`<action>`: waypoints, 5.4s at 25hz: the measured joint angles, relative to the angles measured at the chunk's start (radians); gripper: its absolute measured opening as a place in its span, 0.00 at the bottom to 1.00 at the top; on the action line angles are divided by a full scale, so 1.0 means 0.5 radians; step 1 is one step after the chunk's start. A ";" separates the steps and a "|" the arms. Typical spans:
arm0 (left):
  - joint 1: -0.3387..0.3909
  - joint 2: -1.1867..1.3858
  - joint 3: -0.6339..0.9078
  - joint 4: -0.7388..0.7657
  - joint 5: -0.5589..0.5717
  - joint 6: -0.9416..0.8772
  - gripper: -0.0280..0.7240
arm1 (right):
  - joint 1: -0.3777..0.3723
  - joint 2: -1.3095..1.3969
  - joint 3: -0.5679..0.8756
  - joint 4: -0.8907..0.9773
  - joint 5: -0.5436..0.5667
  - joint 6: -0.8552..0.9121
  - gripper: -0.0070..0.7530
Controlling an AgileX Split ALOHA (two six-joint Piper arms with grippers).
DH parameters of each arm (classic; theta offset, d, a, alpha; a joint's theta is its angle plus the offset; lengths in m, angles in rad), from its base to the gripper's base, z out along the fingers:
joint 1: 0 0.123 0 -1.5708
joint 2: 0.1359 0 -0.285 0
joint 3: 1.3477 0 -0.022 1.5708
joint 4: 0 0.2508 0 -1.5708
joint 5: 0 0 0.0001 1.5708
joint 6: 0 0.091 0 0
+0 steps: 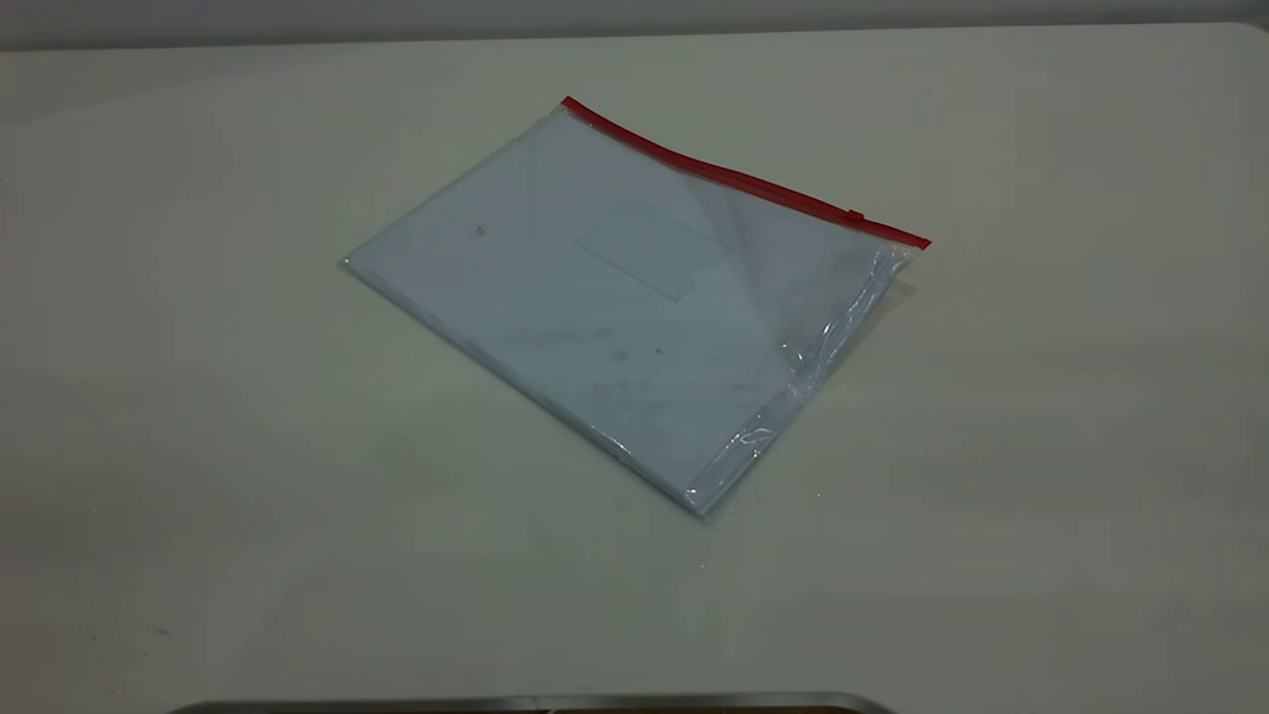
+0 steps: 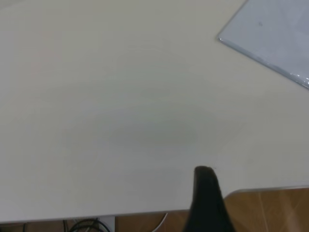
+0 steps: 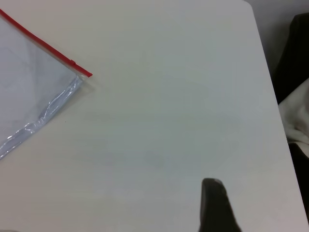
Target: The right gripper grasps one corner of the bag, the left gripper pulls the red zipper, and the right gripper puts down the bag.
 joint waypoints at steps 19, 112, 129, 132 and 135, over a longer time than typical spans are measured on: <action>0.000 0.000 0.000 -0.006 0.000 -0.002 0.82 | 0.000 0.000 0.000 -0.076 0.000 0.000 0.51; -0.039 3.688 -1.479 -1.561 -1.073 2.030 0.82 | 0.214 5.178 -1.794 2.763 -0.463 -3.287 0.05; -0.443 4.370 -1.970 -1.561 -0.754 2.736 0.82 | 0.784 5.192 -2.640 1.670 -0.133 -2.616 0.05; -0.500 4.441 -2.011 -1.561 -0.754 2.828 0.82 | 0.842 5.195 -2.692 1.745 -0.259 -2.638 0.05; -0.538 4.471 -2.013 -1.561 -0.762 2.860 0.82 | 0.865 5.202 -2.712 1.814 -0.311 -2.703 0.05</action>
